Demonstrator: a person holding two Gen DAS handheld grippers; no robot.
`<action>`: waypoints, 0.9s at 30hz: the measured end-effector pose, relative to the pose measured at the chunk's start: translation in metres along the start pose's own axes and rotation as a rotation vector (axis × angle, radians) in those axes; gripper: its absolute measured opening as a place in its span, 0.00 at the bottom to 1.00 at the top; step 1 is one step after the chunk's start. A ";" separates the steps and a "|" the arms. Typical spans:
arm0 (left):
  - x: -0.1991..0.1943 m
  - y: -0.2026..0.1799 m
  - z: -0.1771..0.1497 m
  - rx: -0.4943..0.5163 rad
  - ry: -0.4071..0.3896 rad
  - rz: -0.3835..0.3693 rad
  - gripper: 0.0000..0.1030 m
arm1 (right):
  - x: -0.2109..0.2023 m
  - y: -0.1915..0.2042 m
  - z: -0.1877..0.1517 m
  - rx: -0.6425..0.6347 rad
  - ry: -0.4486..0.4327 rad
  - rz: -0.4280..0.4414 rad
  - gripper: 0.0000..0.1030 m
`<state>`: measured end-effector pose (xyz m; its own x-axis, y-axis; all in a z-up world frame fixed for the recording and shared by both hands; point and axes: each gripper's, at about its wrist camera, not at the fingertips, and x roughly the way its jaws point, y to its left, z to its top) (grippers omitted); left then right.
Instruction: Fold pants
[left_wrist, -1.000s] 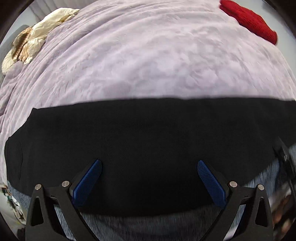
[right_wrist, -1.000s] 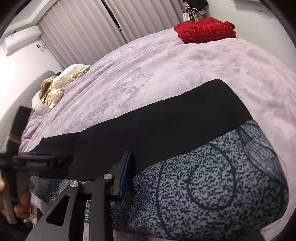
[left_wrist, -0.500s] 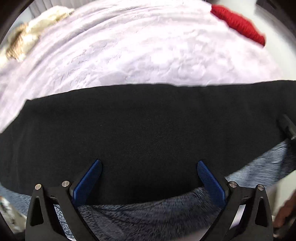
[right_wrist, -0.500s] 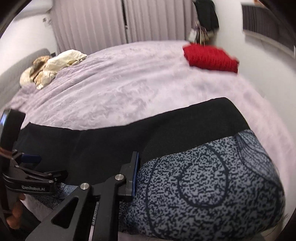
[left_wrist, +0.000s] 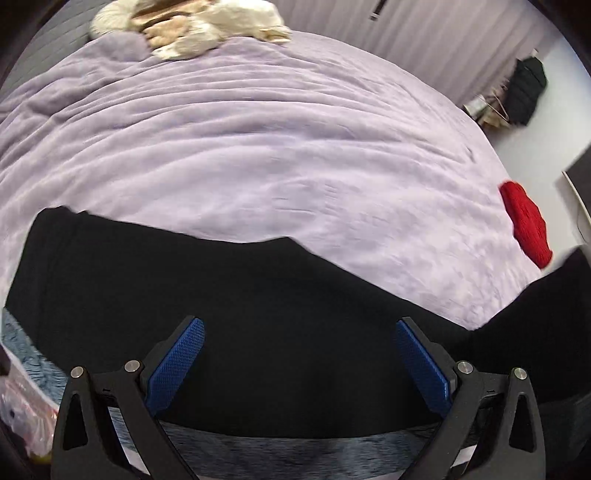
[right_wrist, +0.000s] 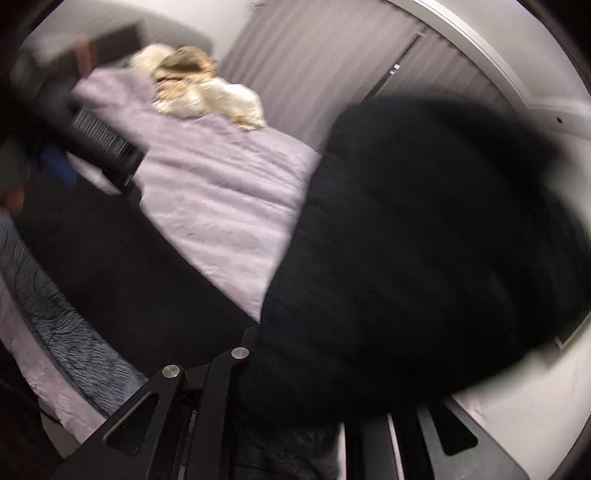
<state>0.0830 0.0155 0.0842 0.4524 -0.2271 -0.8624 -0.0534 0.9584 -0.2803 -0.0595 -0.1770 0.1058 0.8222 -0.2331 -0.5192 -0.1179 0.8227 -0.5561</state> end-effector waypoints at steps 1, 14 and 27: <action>-0.001 0.010 0.000 -0.013 -0.004 0.009 1.00 | 0.004 0.018 0.003 -0.048 0.007 0.001 0.14; 0.009 -0.013 -0.021 0.143 0.035 -0.030 1.00 | -0.005 0.090 0.000 -0.281 0.108 0.153 0.78; 0.013 -0.094 -0.085 0.400 0.090 -0.105 1.00 | 0.012 -0.059 -0.054 0.035 0.196 0.496 0.39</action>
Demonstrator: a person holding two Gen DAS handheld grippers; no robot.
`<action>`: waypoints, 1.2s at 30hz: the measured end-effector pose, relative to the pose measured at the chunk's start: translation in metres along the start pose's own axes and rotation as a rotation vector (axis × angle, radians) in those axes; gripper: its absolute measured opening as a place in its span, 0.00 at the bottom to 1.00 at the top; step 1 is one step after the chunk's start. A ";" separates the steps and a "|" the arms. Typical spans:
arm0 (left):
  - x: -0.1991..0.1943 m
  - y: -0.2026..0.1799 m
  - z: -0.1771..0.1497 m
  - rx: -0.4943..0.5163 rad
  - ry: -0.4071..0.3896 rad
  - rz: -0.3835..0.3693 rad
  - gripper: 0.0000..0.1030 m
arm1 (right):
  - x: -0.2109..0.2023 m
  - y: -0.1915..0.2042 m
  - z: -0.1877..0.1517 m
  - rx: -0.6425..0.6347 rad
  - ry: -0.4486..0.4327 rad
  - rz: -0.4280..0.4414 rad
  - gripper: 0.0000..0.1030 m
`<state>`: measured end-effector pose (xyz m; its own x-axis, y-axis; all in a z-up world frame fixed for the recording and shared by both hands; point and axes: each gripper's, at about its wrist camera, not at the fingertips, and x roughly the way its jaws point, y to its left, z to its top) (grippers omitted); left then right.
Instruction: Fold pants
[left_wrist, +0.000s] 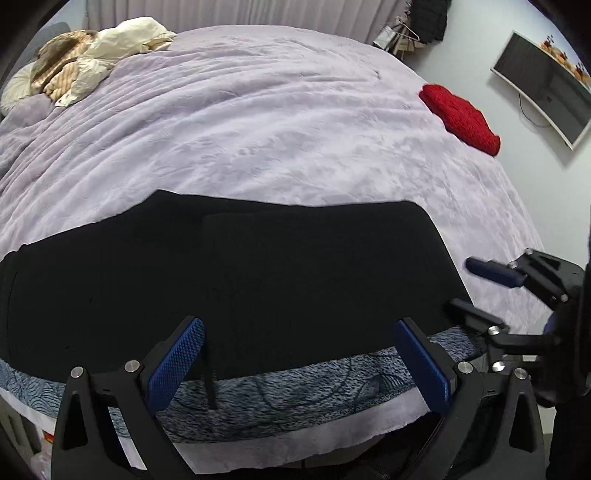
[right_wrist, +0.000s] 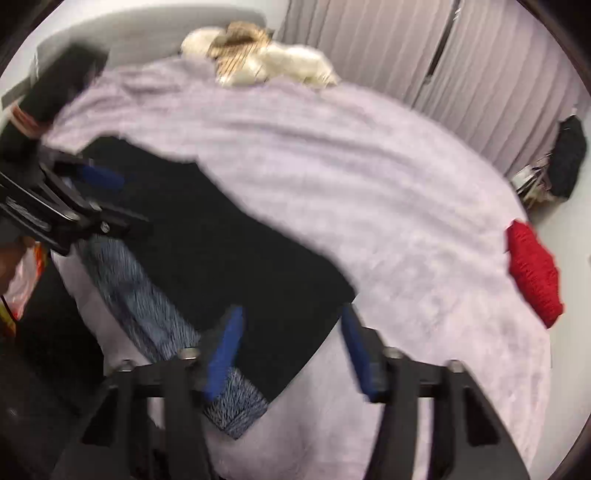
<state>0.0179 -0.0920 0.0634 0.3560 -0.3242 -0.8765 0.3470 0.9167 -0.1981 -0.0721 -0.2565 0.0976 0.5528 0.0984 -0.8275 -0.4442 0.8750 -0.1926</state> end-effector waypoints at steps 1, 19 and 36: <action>0.006 -0.004 -0.003 0.010 0.013 0.015 1.00 | 0.012 0.010 -0.009 -0.040 0.035 0.014 0.35; 0.014 0.020 -0.012 -0.088 0.034 0.139 1.00 | 0.082 -0.001 0.045 -0.231 0.005 0.195 0.75; -0.003 0.082 -0.024 -0.263 0.046 0.232 1.00 | 0.059 0.036 0.025 -0.418 0.063 0.319 0.88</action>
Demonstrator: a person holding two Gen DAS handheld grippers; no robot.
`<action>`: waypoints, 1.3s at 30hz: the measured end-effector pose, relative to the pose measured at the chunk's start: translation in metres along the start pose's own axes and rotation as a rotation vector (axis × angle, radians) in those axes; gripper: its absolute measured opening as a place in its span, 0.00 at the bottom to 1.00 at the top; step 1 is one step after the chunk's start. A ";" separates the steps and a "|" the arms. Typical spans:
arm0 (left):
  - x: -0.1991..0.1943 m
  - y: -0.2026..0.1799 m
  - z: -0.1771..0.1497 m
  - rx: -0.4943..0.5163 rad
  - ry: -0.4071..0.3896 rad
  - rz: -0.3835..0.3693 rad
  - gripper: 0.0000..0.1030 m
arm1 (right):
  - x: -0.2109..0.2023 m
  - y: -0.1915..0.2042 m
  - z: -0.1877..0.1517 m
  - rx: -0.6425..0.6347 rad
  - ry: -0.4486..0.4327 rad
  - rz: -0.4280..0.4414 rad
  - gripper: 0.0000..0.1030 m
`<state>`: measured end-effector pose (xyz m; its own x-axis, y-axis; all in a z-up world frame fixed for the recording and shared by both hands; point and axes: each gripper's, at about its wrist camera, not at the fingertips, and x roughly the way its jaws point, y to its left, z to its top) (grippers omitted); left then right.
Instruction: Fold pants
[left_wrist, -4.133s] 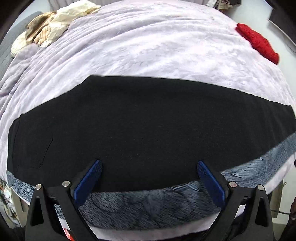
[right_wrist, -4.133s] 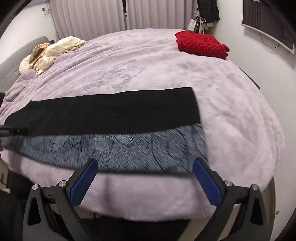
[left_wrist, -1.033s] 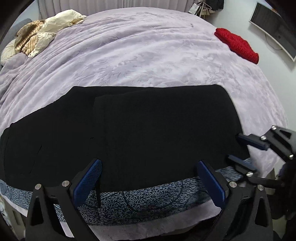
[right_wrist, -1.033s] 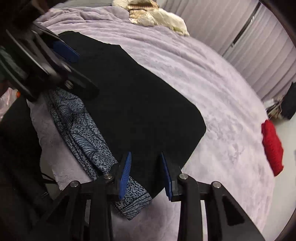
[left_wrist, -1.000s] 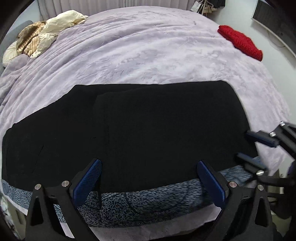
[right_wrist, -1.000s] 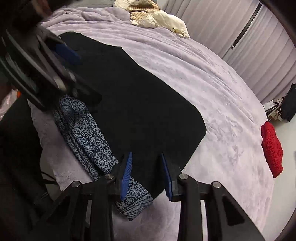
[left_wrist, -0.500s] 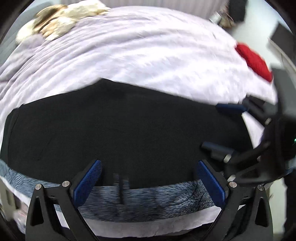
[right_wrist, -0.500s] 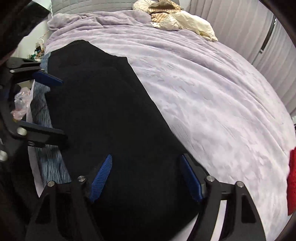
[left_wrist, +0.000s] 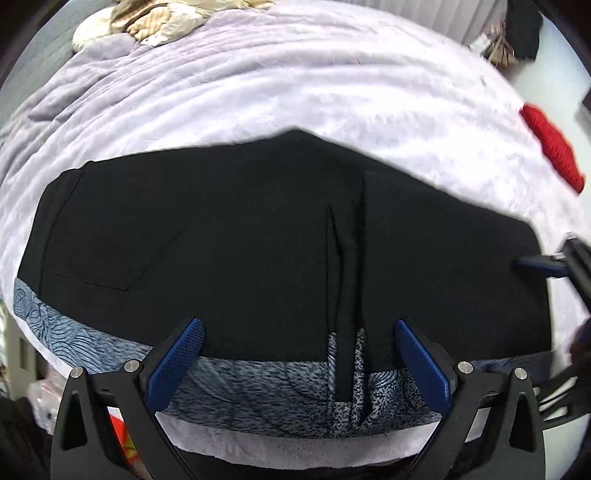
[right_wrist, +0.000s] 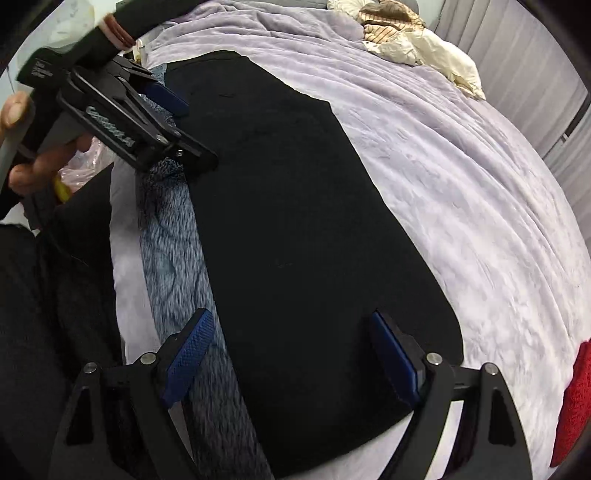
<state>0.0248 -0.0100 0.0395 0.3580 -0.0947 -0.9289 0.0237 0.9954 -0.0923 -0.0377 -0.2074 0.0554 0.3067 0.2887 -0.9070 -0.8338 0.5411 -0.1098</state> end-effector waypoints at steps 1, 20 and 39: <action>-0.006 0.007 0.001 -0.014 -0.025 0.020 1.00 | 0.004 0.001 0.010 -0.006 0.003 0.014 0.89; -0.003 0.122 0.007 -0.197 -0.064 0.189 1.00 | 0.022 0.020 0.139 -0.140 -0.060 0.148 1.00; 0.010 0.271 0.015 -0.439 -0.093 0.132 1.00 | 0.131 0.076 0.258 -0.183 0.057 0.233 1.00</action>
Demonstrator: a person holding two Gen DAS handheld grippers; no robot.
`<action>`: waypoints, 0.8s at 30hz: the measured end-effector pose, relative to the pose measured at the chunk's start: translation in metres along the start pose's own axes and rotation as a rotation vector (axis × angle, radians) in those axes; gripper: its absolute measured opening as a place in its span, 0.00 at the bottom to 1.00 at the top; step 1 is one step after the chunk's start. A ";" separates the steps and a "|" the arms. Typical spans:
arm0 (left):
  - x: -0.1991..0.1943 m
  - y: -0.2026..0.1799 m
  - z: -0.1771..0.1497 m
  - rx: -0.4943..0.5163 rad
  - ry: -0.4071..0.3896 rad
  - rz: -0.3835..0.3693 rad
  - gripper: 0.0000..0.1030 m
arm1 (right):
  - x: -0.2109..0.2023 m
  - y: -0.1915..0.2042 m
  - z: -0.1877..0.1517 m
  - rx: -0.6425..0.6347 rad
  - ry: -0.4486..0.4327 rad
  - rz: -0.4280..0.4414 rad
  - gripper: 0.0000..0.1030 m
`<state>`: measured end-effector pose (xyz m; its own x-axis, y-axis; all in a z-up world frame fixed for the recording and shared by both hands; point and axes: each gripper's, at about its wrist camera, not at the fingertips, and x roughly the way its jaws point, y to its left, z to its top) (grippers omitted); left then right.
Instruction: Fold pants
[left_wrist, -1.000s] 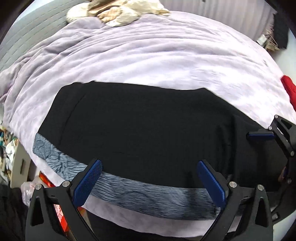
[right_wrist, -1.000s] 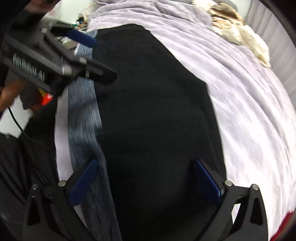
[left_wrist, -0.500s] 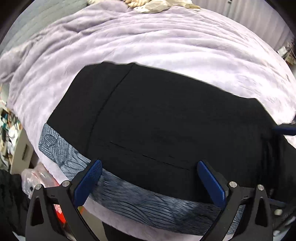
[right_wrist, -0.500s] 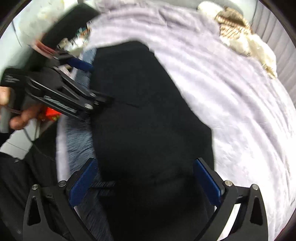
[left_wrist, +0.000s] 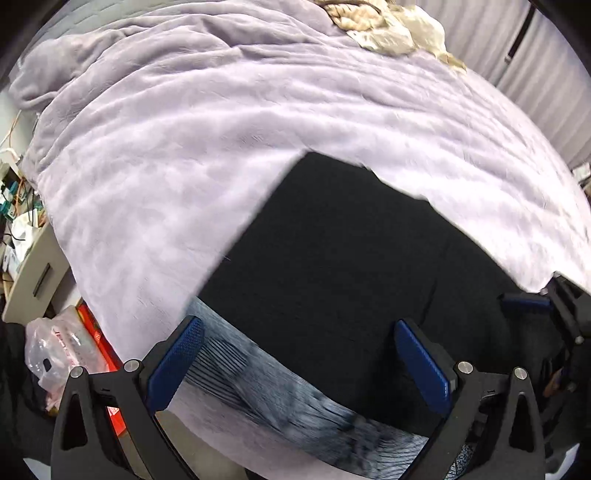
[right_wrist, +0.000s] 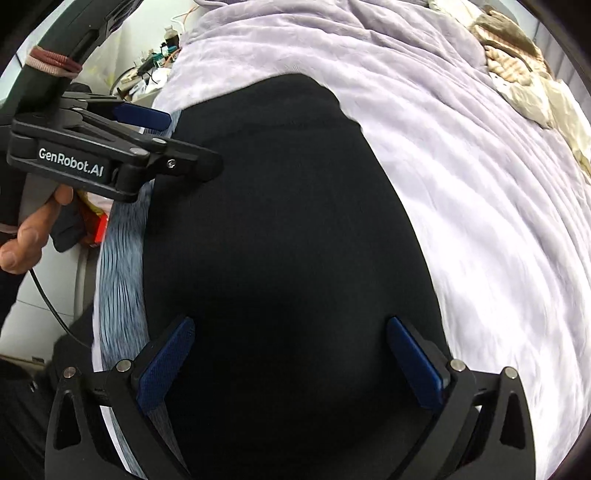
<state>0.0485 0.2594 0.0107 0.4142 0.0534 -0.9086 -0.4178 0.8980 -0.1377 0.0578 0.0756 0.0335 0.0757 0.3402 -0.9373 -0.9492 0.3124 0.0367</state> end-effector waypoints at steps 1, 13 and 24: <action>0.001 0.006 0.004 -0.010 0.005 -0.023 1.00 | 0.007 -0.003 0.008 -0.006 0.002 -0.005 1.00; 0.005 0.040 0.021 0.032 0.026 -0.192 1.00 | -0.008 -0.020 0.044 -0.058 -0.061 0.005 1.00; 0.001 0.062 0.020 0.153 0.044 -0.432 1.00 | 0.037 -0.047 0.053 -0.072 0.063 0.242 0.77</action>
<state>0.0393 0.3237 0.0094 0.4877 -0.3554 -0.7974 -0.0889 0.8884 -0.4503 0.1215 0.1205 0.0157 -0.1731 0.3406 -0.9241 -0.9569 0.1639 0.2397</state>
